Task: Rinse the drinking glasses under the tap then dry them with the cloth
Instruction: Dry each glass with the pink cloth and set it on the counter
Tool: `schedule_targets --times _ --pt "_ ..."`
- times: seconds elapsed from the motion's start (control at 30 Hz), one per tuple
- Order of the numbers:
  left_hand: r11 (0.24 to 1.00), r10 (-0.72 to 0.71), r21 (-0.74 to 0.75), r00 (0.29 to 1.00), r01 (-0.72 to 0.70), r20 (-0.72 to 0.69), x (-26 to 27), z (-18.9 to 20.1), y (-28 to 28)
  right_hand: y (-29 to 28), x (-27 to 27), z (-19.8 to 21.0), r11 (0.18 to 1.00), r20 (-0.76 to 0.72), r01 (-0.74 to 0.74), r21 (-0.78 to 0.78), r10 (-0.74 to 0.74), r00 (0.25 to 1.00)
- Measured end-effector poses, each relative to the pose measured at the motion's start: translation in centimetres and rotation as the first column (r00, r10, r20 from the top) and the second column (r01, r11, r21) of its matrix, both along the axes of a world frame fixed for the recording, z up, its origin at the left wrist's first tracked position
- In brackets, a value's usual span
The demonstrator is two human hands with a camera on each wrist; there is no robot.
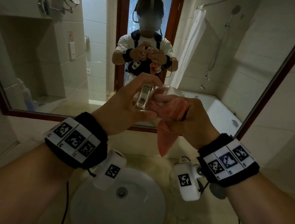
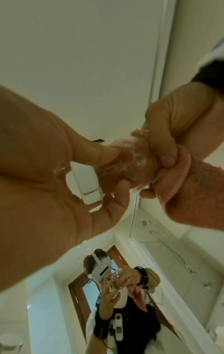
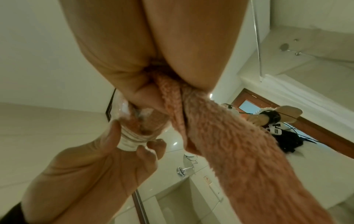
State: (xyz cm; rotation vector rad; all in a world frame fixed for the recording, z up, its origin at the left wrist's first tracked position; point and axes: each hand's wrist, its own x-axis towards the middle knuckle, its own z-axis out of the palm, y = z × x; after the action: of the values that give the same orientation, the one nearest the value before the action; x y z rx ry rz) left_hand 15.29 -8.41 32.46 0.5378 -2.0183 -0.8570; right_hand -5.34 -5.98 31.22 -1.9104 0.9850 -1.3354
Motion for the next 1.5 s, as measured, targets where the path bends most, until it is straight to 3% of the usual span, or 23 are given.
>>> schedule_targets --times 0.07,0.1,0.17,0.23,0.33,0.47,0.53,0.63,0.73,0.83,1.0,1.07,1.33,1.5 --pt "0.998 -0.027 0.063 0.999 0.029 -0.031 -0.2 0.2 -0.1 -0.2 0.1 -0.1 0.999 -0.020 0.014 -0.039 -0.015 1.000" --pt "0.985 -0.050 0.162 0.995 0.063 -0.083 -0.3 0.3 0.1 -0.3 0.2 -0.1 0.998 -0.050 0.031 -0.063 -0.034 0.998" --pt "0.903 -0.063 0.399 0.967 0.160 -0.245 -0.7 0.8 0.5 -0.3 0.4 -0.1 0.993 -0.120 0.077 -0.086 -0.087 0.989" --pt "0.859 0.010 0.489 0.950 0.152 -0.311 -1.2 1.1 0.8 -0.4 0.3 -0.3 0.986 -0.195 0.108 -0.125 -0.131 0.972" --pt "0.836 0.093 0.542 0.954 0.080 -0.284 -1.6 1.0 0.3 -0.7 0.1 -0.4 0.967 -0.318 0.108 -0.229 -0.180 0.931" --pt "0.817 0.026 0.571 0.985 0.076 -0.168 -1.5 0.5 -0.2 -1.1 -0.4 -1.1 0.958 -0.382 0.109 -0.267 -0.209 0.900" --pt "0.824 -0.010 0.556 0.983 0.112 -0.182 -1.3 0.1 -0.6 -0.9 -0.7 -1.0 0.979 -0.322 0.123 -0.160 -0.170 0.931" --pt "0.894 -0.043 0.432 0.981 0.124 -0.191 -1.5 -0.7 -1.0 -0.5 -1.4 -0.2 0.999 -0.169 0.048 0.023 -0.043 0.985" --pt "0.973 -0.037 0.222 0.995 0.058 -0.094 -2.3 -1.8 -1.2 -0.7 -2.8 -0.3 0.991 -0.113 0.010 0.133 0.006 0.994" --pt "0.980 -0.046 0.192 0.996 0.061 -0.082 -3.7 -3.5 -1.3 -0.3 -4.2 -0.8 0.954 -0.073 0.010 0.301 0.012 0.997" --pt "0.955 0.005 0.296 0.993 0.032 -0.122 -7.0 -7.1 -1.2 1.8 -6.7 -3.5 0.918 0.073 0.173 0.357 -0.212 0.975" --pt "0.944 0.027 0.331 0.996 0.001 -0.081 -8.6 -8.6 -0.9 2.8 -8.5 -5.4 0.890 0.124 0.248 0.384 -0.315 0.941" --pt "0.927 0.044 0.366 0.993 -0.082 0.109 -16.8 -15.2 -0.5 6.2 -17.1 -13.5 0.772 0.277 0.320 0.550 -0.530 0.802" --pt "0.925 0.059 0.344 0.953 -0.164 0.296 -22.6 -18.4 -0.4 7.1 -22.6 -18.5 0.693 0.315 0.362 0.624 -0.646 0.695"
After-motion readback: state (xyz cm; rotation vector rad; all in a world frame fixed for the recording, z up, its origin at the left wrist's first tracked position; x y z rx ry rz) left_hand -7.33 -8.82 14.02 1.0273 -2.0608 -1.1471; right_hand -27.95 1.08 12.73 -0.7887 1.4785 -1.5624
